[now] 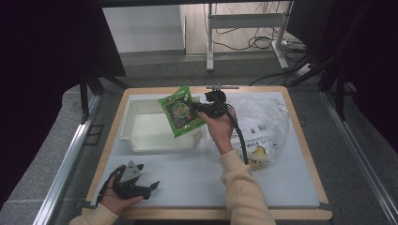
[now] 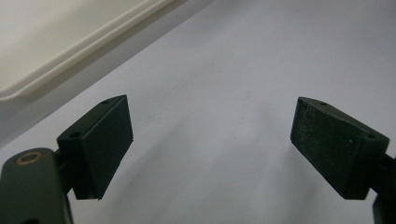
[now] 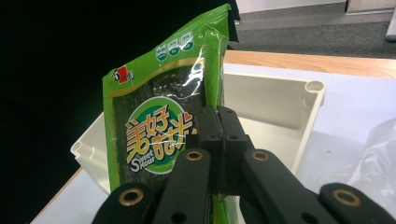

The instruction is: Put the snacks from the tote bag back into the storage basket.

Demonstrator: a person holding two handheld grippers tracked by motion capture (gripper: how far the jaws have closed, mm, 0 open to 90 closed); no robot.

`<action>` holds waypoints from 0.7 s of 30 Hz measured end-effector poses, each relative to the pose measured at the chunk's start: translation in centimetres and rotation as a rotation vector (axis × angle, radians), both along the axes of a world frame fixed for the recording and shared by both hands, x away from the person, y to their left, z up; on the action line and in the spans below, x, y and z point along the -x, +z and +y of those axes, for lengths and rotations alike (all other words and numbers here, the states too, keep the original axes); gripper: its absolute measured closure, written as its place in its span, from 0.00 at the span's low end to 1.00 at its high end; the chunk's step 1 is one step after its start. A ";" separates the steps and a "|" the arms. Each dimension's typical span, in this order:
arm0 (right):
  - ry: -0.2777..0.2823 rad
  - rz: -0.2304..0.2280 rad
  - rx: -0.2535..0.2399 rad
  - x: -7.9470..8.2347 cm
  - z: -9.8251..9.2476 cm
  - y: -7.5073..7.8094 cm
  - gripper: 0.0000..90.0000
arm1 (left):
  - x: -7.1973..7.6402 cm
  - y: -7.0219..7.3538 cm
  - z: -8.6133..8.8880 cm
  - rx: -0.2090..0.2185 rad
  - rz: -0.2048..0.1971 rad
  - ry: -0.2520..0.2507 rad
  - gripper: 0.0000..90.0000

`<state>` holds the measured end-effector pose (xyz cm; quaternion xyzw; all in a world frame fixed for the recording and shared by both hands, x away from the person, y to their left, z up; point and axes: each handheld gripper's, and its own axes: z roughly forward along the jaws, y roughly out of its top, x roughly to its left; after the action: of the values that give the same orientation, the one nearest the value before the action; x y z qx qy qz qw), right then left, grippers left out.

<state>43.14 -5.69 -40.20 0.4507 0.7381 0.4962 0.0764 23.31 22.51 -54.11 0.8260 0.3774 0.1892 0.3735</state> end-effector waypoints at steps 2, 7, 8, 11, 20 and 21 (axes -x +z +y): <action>0.002 0.001 -0.002 0.0 0.3 0.0 1.00 | 0.0 0.0 0.0 0.000 0.000 -0.001 0.14; 0.010 0.005 -0.003 -0.1 0.9 -0.1 1.00 | 0.0 0.0 0.0 -0.001 0.001 -0.001 0.14; 0.011 0.006 -0.005 -0.2 1.0 -0.2 1.00 | 0.0 0.0 0.0 -0.001 0.000 -0.001 0.14; 0.012 0.013 -0.012 -0.3 1.1 -0.3 1.00 | 0.0 0.0 0.0 -0.002 0.002 -0.002 0.14; 0.025 0.021 -0.019 -0.6 2.0 -0.6 1.00 | 0.0 -0.1 -0.1 -0.005 0.005 -0.003 0.14; 0.025 0.024 -0.020 -0.6 2.1 -0.7 1.00 | 0.0 -0.1 -0.1 -0.006 0.007 -0.004 0.14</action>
<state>43.73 -3.63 -40.89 0.4480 0.7396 0.4991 0.0567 23.31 22.44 -54.18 0.8284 0.3767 0.1866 0.3702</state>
